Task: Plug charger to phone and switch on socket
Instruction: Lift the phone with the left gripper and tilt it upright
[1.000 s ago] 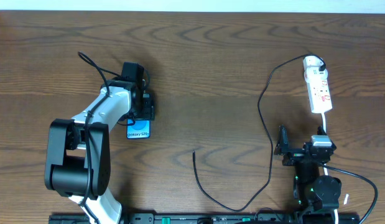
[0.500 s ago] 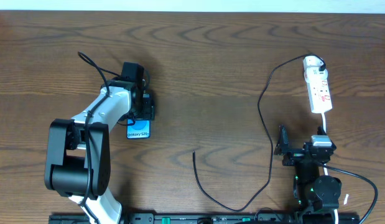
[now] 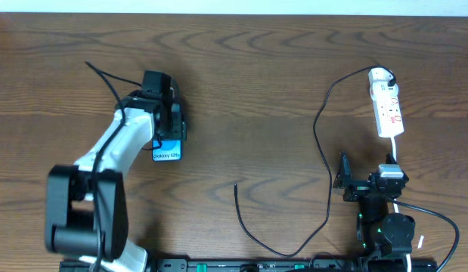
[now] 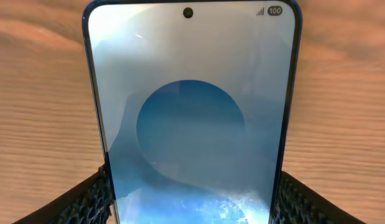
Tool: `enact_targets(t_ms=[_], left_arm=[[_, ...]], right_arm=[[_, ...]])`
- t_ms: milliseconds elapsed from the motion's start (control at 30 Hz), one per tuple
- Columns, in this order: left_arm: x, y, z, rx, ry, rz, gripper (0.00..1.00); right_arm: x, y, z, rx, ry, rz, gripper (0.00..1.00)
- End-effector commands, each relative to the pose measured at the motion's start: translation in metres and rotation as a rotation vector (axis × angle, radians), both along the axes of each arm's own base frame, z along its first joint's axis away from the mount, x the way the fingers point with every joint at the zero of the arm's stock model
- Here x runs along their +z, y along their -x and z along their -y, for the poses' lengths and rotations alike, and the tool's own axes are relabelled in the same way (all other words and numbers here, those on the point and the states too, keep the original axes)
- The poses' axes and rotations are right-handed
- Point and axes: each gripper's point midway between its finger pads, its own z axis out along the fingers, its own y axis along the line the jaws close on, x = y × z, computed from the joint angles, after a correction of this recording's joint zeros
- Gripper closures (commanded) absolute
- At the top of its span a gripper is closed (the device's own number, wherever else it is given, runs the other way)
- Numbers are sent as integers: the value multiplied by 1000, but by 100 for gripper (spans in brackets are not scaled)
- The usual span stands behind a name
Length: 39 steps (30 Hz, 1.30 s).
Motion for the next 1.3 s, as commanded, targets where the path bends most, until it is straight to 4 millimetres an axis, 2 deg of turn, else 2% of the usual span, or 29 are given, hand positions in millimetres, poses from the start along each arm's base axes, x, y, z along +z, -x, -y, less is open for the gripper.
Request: enact_targets(t_ms=[0,100,200,400,800,1100,1267], left_arm=[[25,-6,-2,8,-2,71,93],[36,-5,0,6,10,95,92],[44,-3,9,-11,68,105,92],[54,3,47,-78,282,90,93],[78,14,100,-53,652,18,92],[116,16,135,-36,957,-42,93],[137,15,148,-11,1101,-87,93]], right_arm=[[0,0,-1,4,18,4,1],[0,0,-1,4,18,4,1],[0,0,-1,4,18,4,1],[0,0,-1,4,18,4,1],[0,0,-1,4,18,4,1],[0,0,-1,4,18,4,1],[0,0,-1,4,18,4,1]])
